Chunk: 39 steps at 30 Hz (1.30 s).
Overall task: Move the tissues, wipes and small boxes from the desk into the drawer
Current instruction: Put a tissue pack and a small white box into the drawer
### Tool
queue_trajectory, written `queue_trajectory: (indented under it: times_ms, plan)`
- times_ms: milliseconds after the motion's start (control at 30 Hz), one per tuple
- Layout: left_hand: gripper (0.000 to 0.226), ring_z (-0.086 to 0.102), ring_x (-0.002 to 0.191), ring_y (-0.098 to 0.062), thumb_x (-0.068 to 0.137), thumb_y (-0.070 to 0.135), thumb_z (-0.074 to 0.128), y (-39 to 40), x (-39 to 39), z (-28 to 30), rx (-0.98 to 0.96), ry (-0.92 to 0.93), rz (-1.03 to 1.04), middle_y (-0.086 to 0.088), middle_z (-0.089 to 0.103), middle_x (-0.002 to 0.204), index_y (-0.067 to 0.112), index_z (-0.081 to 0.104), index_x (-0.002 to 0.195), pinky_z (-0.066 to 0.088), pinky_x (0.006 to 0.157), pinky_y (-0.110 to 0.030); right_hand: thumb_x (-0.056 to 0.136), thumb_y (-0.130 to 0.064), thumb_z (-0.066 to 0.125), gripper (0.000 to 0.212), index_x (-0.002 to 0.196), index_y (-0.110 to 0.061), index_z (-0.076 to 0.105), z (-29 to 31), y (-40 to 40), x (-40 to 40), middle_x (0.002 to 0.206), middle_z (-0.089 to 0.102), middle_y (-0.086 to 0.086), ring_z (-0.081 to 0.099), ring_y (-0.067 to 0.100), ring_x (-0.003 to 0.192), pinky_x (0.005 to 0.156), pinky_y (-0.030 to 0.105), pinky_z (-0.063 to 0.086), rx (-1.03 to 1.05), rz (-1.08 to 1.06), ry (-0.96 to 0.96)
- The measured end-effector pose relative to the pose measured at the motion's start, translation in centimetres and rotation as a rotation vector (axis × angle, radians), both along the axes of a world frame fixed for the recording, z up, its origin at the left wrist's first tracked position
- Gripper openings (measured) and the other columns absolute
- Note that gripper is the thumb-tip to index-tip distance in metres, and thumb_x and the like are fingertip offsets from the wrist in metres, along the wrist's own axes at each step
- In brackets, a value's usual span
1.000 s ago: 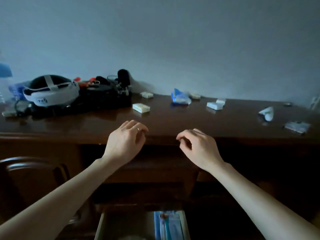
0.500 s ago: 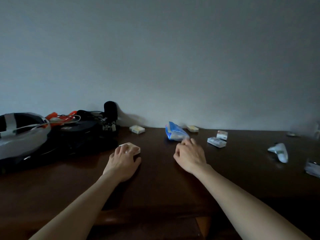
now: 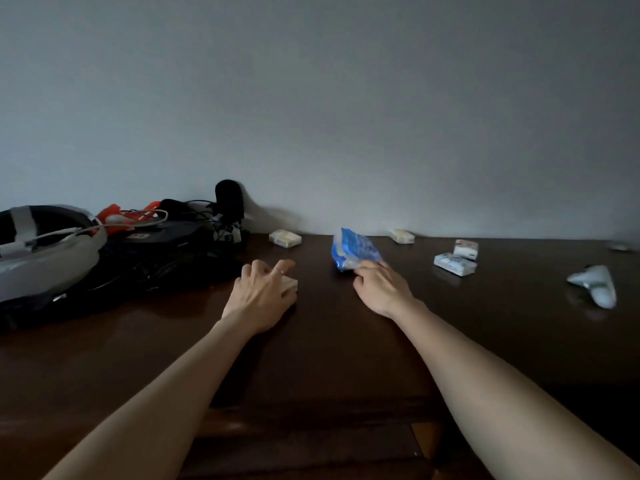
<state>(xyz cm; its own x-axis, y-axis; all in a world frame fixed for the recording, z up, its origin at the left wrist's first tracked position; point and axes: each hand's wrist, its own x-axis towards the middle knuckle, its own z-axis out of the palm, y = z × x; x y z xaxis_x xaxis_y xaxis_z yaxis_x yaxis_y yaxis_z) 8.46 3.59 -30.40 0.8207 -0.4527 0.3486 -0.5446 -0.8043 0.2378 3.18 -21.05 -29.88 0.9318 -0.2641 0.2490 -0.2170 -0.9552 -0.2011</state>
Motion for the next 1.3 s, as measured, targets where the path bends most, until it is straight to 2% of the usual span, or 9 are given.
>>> queue_trajectory:
  times_ms: [267,367,467,667,800,833,1000,1167,1300]
  plan:
    - [0.046,0.054,0.109,-0.033,0.081,0.053,0.05,1.9,-14.1,0.2,-0.164,-0.039,0.099,-0.008,0.055,0.12,0.02,0.063,0.11,0.045,0.092,-0.043,0.086,-0.031,0.076,0.01,0.095,-0.033,0.08,-1.2,10.7,-16.4,0.105,0.075,-0.018,0.069,0.003,0.095,0.077,0.023,0.052,0.276,0.003,-0.58]
    - [0.016,0.055,0.089,-0.019,0.083,0.046,0.05,5.1,-21.0,-1.7,-0.46,-0.185,-0.013,0.008,0.059,0.095,0.03,0.052,0.087,0.046,0.073,-0.034,0.084,-0.013,0.082,0.017,0.095,-0.021,0.073,-4.7,15.7,-22.8,0.094,0.072,-0.014,0.07,0.008,0.088,0.078,0.018,0.052,0.587,0.125,-0.951]
    - [0.013,0.055,0.077,-0.006,0.088,0.046,0.05,8.6,-26.1,-6.3,-0.714,-0.036,-0.026,0.012,0.058,0.083,0.035,0.047,0.093,0.043,0.063,-0.025,0.083,-0.007,0.079,0.04,0.11,-0.023,0.055,-10.0,20.0,-27.5,0.102,0.068,-0.008,0.071,0.021,0.097,0.085,0.032,0.058,0.925,0.182,-1.043]
    - [0.025,0.064,0.066,-0.018,0.089,0.044,0.055,13.3,-29.4,-18.4,-1.147,0.835,0.135,-0.011,0.065,0.081,0.022,0.065,0.095,0.048,0.052,-0.031,0.08,-0.008,0.071,0.066,0.14,-0.022,0.047,-20.4,23.0,-33.1,0.126,0.065,-0.014,0.067,0.009,0.116,0.085,0.022,0.058,1.293,0.104,-0.67]
    - [0.057,0.061,0.058,-0.024,0.063,0.063,0.078,15.6,-30.1,-24.2,-1.206,1.318,0.385,-0.014,0.064,0.074,0.013,0.076,0.09,0.049,0.057,-0.031,0.084,-0.006,0.059,0.003,0.08,-0.007,0.059,-26.0,22.7,-33.9,0.076,0.065,0.001,0.063,0.016,0.071,0.065,0.03,0.048,1.509,-0.223,-0.265]
    - [0.062,0.065,0.063,-0.027,0.061,0.067,0.079,16.1,-30.4,-25.4,-1.146,1.38,0.39,-0.02,0.068,0.082,0.014,0.079,0.092,0.052,0.059,-0.03,0.087,-0.004,0.054,0.013,0.074,-0.006,0.055,-27.5,22.6,-34.0,0.07,0.059,0.009,0.059,0.022,0.066,0.063,0.033,0.045,1.651,-0.257,-0.147]
    - [0.045,0.074,0.068,-0.017,0.059,0.05,0.092,18.3,-31.5,-29.0,-0.931,1.532,0.29,-0.009,0.078,0.096,0.022,0.08,0.093,0.057,0.054,-0.03,0.096,-0.005,0.042,0.021,0.082,-0.008,0.057,-31.8,21.7,-34.1,0.076,0.058,0.013,0.061,0.027,0.07,0.075,0.042,0.054,2.076,-0.517,0.125]
    - [0.033,0.076,0.081,-0.028,0.076,0.02,0.083,19.9,-31.5,-32.0,-0.918,1.568,0.382,-0.017,0.077,0.101,0.009,0.075,0.107,0.056,0.054,-0.028,0.092,-0.004,0.045,0.023,0.073,-0.014,0.053,-34.6,22.8,-32.4,0.053,0.052,0.001,0.051,0.017,0.041,0.049,0.028,0.04,1.747,-0.58,0.332]
    - [0.025,0.067,0.064,-0.022,0.078,0.013,0.081,19.3,-31.6,-32.7,-0.847,1.325,0.474,-0.01,0.074,0.079,-0.002,0.071,0.096,0.045,0.052,-0.024,0.096,-0.027,0.061,0.021,0.095,-0.006,0.059,-35.1,23.2,-32.1,0.07,0.049,0.015,0.052,0.031,0.06,0.059,0.035,0.047,1.777,-0.497,0.359]
